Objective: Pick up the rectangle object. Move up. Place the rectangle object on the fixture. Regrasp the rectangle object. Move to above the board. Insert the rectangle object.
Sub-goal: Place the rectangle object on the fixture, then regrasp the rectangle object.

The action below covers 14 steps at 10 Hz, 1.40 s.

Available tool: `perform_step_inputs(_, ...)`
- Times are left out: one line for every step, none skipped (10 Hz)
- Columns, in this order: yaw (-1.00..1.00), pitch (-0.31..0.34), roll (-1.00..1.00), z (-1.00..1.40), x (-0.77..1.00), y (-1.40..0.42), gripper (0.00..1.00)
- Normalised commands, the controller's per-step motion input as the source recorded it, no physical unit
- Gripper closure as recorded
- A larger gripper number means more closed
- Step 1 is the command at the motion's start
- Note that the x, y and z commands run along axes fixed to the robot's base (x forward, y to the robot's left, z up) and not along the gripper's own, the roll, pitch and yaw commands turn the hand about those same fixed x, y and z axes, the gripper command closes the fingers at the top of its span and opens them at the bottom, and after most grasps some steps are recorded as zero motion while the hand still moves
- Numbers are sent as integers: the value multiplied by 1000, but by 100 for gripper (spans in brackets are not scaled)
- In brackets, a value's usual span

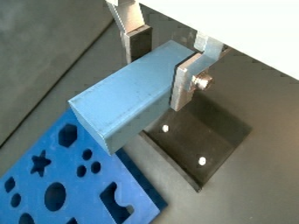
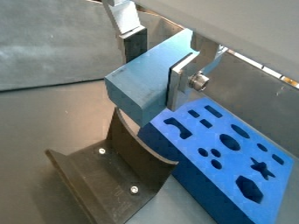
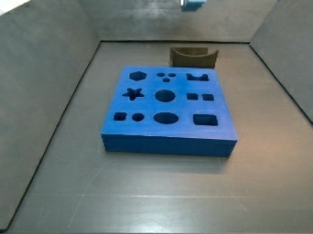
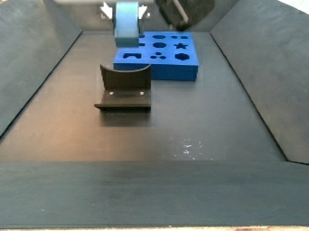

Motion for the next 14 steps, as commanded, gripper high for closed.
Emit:
perform_step_inputs(-108, 61, -1000, -1000, 183, 86, 100)
perform_step_inputs(-111, 77, -1000, -1000, 185, 86, 100)
perform_step_inputs(-122, 99, -1000, -1000, 194, 94, 100)
perform_step_inputs(-129, 106, -1000, -1000, 194, 99, 100)
perform_step_inputs(-145, 119, -1000, -1000, 198, 107, 100)
perform_step_inputs(-163, 129, -1000, -1000, 203, 113, 100)
perform_step_inputs(-190, 144, -1000, -1000, 209, 120, 100)
perform_step_inputs(-218, 150, -1000, -858, 188, 110, 100)
perform_step_inputs(-167, 132, -849, -634, 149, 94, 100)
perform_step_inputs(-162, 99, -676, -471, 126, 81, 100)
perform_step_inputs(-159, 65, -480, -249, 104, 65, 100)
perform_step_inputs(-155, 51, -419, -133, 99, 60, 100)
perform_step_inputs(0, 0, 0, 0, 0, 0, 0)
perform_step_inputs(61, -56, -87, 1000, 0, 0, 0)
